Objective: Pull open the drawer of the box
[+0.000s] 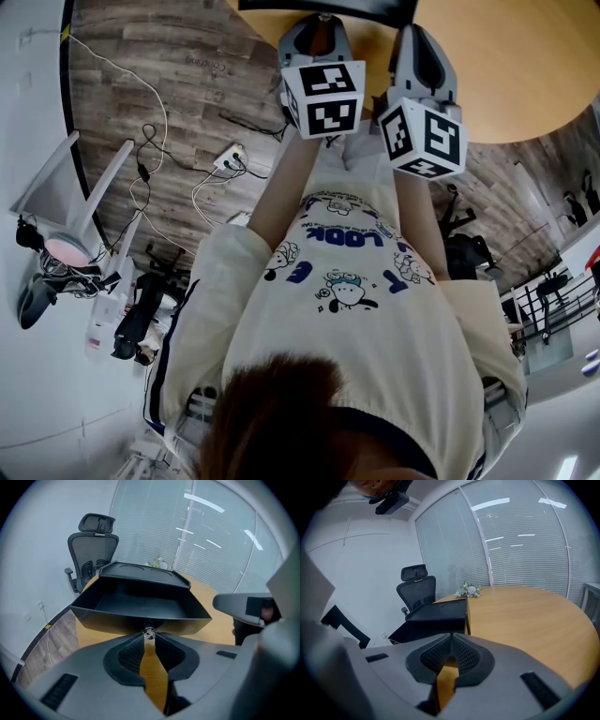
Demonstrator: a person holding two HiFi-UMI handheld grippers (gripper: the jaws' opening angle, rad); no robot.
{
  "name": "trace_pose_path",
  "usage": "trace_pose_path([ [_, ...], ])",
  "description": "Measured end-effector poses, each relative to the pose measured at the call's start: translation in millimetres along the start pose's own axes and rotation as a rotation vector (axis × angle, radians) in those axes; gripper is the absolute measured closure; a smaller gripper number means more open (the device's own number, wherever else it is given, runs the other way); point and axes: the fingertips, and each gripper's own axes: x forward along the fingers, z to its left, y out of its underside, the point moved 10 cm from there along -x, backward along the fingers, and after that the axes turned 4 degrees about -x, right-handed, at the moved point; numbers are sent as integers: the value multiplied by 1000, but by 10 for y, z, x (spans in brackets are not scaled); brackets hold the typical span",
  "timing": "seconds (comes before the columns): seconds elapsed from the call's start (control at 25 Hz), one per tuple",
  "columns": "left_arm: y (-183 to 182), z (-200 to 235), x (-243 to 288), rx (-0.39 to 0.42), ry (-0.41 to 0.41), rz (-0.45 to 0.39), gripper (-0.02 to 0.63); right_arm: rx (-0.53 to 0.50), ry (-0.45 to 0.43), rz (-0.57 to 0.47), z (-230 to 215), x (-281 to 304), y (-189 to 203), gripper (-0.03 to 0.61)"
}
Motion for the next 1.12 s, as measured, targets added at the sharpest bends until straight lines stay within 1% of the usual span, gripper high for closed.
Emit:
trace_pose_path([
  [0.48, 79, -7, -66, 0, -2, 21, 537, 6, -8, -7, 41, -51, 3, 540],
  [1.12, 134, -22, -91, -2, 6, 13, 537, 7, -5, -6, 54, -96, 44, 540],
])
